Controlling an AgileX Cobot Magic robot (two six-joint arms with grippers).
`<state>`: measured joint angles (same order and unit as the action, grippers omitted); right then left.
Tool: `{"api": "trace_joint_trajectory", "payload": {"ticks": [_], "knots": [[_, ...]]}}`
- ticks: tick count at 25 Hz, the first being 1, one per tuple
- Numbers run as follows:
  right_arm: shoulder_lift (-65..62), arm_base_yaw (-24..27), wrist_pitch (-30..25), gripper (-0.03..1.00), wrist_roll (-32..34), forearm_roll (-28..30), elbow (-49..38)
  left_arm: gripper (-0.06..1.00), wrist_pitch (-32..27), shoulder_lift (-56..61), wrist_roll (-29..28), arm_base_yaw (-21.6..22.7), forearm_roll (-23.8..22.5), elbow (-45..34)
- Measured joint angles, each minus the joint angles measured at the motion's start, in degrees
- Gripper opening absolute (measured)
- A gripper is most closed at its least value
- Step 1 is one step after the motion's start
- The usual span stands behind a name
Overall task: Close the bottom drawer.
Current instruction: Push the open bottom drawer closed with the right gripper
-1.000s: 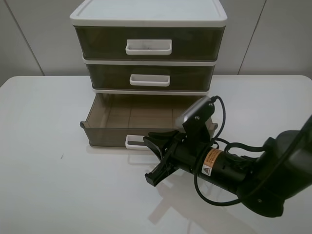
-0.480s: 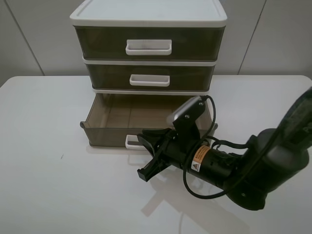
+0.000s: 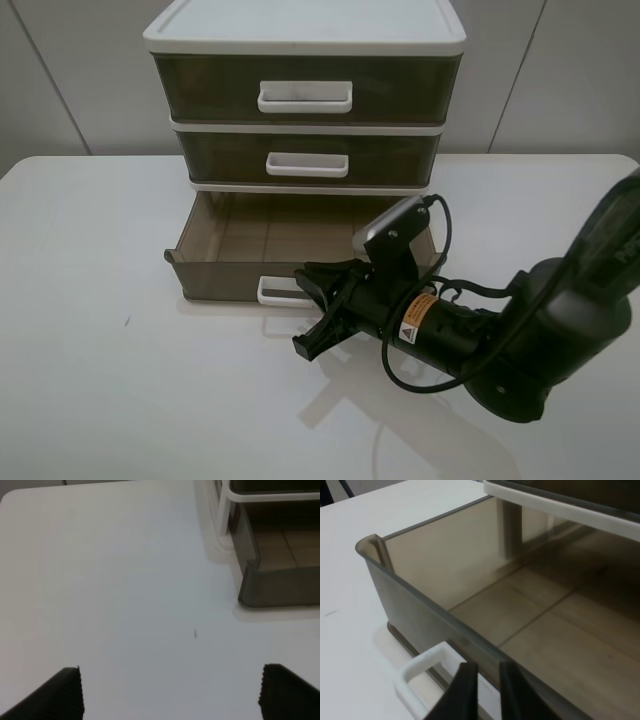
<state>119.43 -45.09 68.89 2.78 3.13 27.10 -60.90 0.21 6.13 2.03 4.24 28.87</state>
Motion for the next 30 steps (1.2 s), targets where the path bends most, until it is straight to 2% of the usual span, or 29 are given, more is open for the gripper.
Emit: {"api": "trace_joint_trajectory", "payload": {"ticks": [5, 13, 24, 30], "knots": [[0.0, 0.0, -0.2, 0.02, 0.0, -0.7, 0.0, 0.72, 0.0, 0.0, 0.0, 0.0, 0.0, 0.0], [0.0, 0.0, -1.9, 0.02, 0.0, -6.6, 0.3, 0.72, 0.0, 0.0, 0.0, 0.0, 0.0, 0.0], [0.1, 0.0, -12.3, 0.02, 0.0, -8.8, 8.3, 0.72, 0.0, 0.0, 0.0, 0.0, 0.0, 0.0], [1.7, 0.0, -13.6, 0.02, 0.0, -13.9, 11.9, 0.72, 0.0, 0.0, 0.0, 0.0, 0.0, 0.0]]}}
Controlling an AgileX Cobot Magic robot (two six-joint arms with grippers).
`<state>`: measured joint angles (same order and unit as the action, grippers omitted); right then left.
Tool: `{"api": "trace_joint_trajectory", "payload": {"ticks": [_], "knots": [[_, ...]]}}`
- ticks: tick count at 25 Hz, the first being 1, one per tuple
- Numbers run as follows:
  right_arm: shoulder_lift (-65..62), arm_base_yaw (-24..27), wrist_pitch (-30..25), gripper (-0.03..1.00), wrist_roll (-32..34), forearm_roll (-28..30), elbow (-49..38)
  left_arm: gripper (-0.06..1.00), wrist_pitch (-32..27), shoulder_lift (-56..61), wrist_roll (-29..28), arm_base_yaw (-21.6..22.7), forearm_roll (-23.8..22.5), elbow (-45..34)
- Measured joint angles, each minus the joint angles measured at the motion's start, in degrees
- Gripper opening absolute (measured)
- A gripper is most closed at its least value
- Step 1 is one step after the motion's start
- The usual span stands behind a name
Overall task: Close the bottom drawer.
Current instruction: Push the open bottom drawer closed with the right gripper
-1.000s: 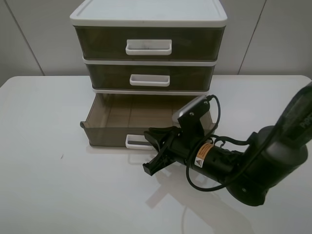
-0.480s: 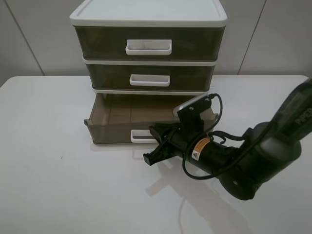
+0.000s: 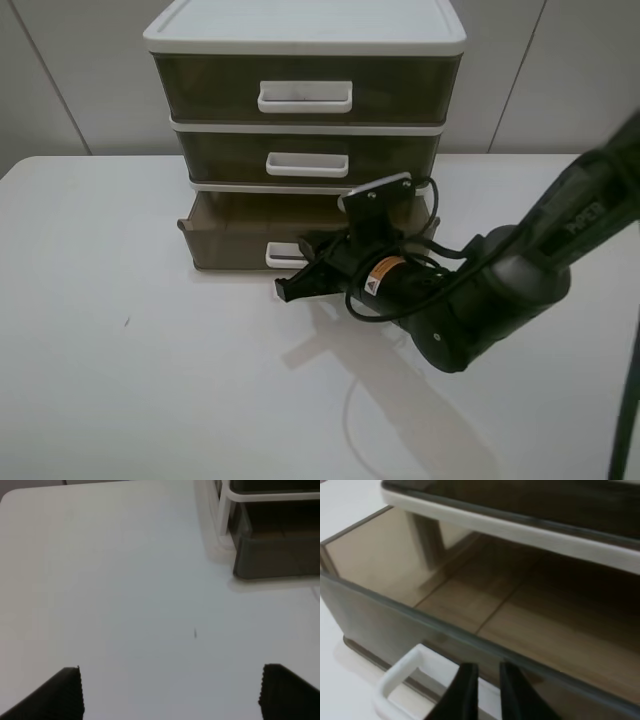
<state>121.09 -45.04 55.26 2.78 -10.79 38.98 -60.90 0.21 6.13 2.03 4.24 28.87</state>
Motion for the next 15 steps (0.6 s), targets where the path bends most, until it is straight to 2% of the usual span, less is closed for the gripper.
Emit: {"api": "trace_joint_trajectory", "payload": {"ticks": [9, 15], "knots": [[3.0, 0.0, -0.3, 0.02, 0.0, -5.0, 4.8, 0.72, 0.0, 0.0, 0.0, 0.0, 0.0, 0.0], [3.4, -0.1, -1.0, 0.02, 0.0, -10.9, 6.7, 0.72, 0.0, 0.0, 0.0, 0.0, 0.0, 0.0]]}}
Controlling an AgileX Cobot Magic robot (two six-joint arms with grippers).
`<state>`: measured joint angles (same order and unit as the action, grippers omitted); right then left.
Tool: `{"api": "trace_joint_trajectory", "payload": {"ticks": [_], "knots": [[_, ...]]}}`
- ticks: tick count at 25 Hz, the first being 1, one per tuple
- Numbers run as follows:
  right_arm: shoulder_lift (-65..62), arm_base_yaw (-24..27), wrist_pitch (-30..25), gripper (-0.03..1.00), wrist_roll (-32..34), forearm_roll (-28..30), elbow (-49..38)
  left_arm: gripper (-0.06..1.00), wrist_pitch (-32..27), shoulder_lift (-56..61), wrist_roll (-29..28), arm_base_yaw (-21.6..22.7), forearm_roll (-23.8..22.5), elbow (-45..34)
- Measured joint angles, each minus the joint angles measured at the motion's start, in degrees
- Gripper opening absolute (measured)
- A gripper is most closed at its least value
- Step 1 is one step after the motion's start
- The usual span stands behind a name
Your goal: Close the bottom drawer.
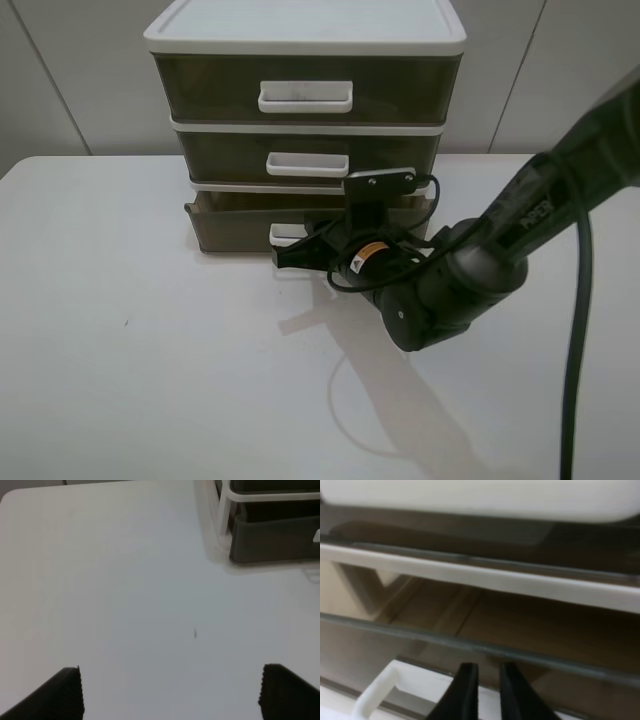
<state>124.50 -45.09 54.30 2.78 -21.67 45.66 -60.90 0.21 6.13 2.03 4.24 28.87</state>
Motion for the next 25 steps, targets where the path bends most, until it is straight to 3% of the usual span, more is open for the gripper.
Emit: {"api": "trace_joint_trajectory", "payload": {"ticks": [20, 25], "knots": [[2.4, 0.0, -0.6, 0.02, 0.0, -5.8, 5.4, 0.72, 0.0, 0.0, 0.0, 0.0, 0.0, 0.0], [0.1, -1.9, -4.1, 0.02, 0.0, -5.1, 4.2, 0.72, 0.0, 0.0, 0.0, 0.0, 0.0, 0.0]]}}
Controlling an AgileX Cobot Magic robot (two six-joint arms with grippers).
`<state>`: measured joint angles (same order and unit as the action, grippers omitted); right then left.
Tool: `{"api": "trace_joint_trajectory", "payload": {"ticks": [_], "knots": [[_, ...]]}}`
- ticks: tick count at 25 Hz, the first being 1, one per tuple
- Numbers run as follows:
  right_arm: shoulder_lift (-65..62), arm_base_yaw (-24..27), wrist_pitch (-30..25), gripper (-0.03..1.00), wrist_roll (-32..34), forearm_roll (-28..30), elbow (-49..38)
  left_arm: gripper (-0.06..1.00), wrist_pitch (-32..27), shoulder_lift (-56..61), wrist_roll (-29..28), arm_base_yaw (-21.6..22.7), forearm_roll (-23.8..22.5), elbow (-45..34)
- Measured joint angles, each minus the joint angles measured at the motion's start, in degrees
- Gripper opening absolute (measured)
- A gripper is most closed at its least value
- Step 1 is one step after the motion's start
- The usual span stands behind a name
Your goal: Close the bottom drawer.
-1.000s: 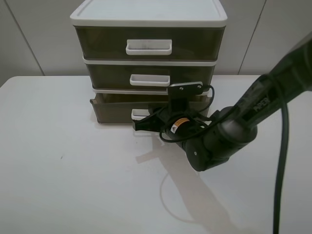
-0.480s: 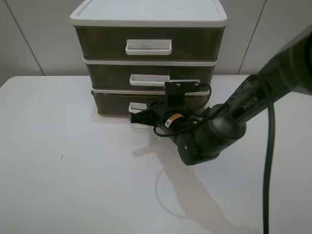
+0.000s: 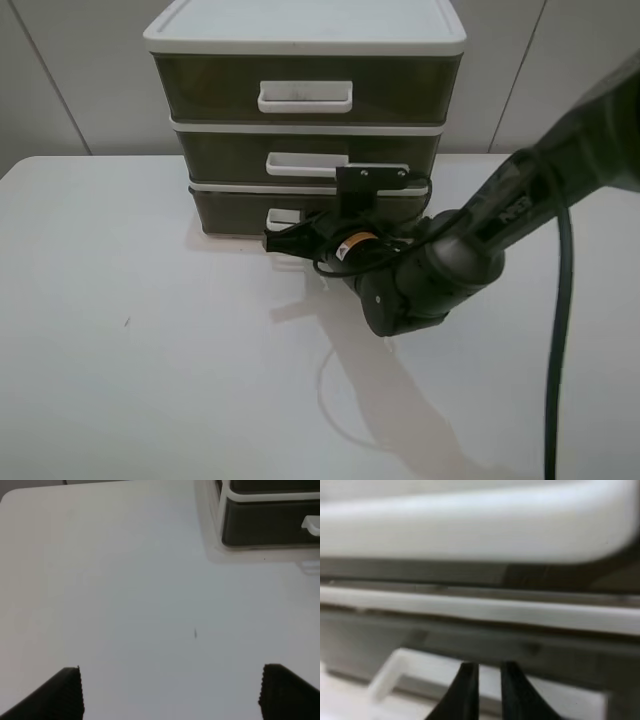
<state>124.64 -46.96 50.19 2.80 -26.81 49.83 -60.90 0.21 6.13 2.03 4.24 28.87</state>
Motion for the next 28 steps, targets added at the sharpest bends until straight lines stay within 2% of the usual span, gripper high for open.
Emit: {"api": "trace_joint_trajectory", "payload": {"ticks": [9, 11, 13, 15, 16, 19, 20, 22, 28], "knots": [[-11.4, -2.0, -1.0, 0.02, 0.0, 6.3, -12.9, 0.72, 0.0, 0.0, 0.0, 0.0, 0.0, 0.0], [-14.8, -2.0, -1.0, 0.05, 0.0, 6.9, -16.7, 0.72, 0.0, 0.0, 0.0, 0.0, 0.0, 0.0], [-18.8, -2.0, -1.0, 0.14, 0.0, 6.6, -21.0, 0.72, 0.0, 0.0, 0.0, 0.0, 0.0, 0.0], [-23.1, -2.0, -1.1, 0.29, 0.0, 4.3, -24.9, 0.72, 0.0, 0.0, 0.0, 0.0, 0.0, 0.0], [-25.1, -2.0, -1.1, 0.41, 0.0, 2.2, -27.3, 0.72, 0.0, 0.0, 0.0, 0.0, 0.0, 0.0], [-32.6, -1.0, -1.8, 0.67, -0.1, -3.6, -32.5, 0.72, 0.0, 0.0, 0.0, 0.0, 0.0, 0.0], [-35.7, -0.1, -2.8, 0.73, -0.1, -4.9, -33.9, 0.72, 0.0, 0.0, 0.0, 0.0, 0.0, 0.0], [-41.7, 1.9, -5.4, 0.77, -0.4, -6.0, -36.3, 0.72, 0.0, 0.0, 0.0, 0.0, 0.0, 0.0], [-61.1, 12.2, -24.4, 0.81, -8.6, -6.5, -38.0, 0.72, 0.0, 0.0, 0.0, 0.0, 0.0, 0.0]]}}
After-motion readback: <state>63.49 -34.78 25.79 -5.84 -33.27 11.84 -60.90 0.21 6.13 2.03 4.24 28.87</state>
